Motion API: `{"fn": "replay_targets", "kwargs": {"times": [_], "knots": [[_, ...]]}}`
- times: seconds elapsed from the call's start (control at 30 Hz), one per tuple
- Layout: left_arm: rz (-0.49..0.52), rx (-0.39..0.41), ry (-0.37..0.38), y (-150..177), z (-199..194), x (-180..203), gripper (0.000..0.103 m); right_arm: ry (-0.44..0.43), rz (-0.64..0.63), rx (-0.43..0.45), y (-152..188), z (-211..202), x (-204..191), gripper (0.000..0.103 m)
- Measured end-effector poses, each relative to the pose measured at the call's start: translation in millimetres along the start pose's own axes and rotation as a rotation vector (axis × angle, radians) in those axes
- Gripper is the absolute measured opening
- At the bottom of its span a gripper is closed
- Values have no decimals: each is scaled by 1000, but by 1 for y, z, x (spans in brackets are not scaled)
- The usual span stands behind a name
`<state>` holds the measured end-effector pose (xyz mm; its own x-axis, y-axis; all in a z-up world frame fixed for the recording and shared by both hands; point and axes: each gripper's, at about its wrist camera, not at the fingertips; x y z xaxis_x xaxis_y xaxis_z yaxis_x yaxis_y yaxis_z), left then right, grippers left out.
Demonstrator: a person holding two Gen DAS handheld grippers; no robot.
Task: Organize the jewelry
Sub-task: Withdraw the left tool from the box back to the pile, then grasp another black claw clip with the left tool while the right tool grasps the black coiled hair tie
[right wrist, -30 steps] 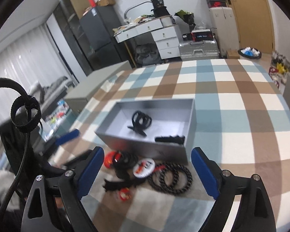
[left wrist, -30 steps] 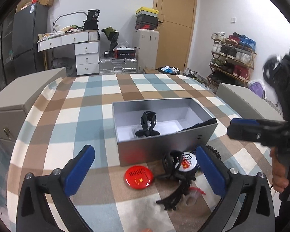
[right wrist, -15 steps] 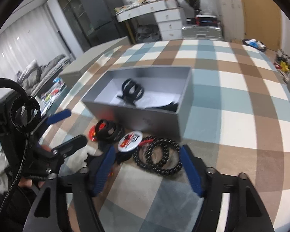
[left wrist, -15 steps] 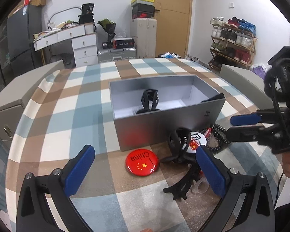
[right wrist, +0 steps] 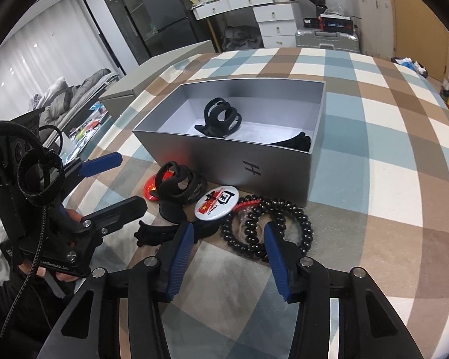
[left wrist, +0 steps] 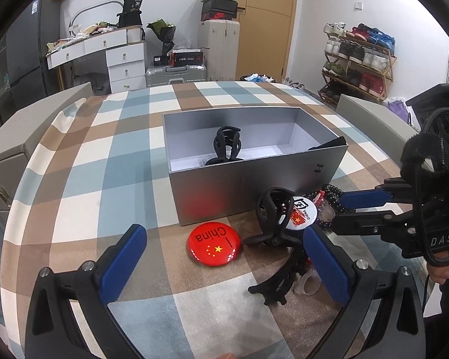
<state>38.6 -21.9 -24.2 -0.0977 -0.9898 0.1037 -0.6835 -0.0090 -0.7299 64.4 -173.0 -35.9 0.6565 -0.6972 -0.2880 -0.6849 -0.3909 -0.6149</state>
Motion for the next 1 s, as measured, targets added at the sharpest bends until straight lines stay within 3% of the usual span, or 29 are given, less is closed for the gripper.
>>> {"fn": "replay_targets", "kwargs": {"times": [0.57,0.63,0.83,1.0], "knots": [[7,-9,11,0,2,1,102,15,12,10,-1,6,0,41],[11,-9,8,-1,2,2,102,11,16,6,0,5,2,37],[8,-11,8,0,2,1,102,35,7,0,-1,5,4,10],[4,-12,6,-1,3,0,102,18,12,45,-3,-7,4,9]]}}
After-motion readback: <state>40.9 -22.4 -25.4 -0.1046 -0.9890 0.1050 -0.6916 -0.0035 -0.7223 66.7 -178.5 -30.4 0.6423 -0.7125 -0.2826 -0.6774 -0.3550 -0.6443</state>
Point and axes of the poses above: each gripper's, at about its wrist camera, not at the fingertips, and z roughly the way its jaws point, x to its right, y to its underside, and after that the axes turned 2 degrees about y, right-handed
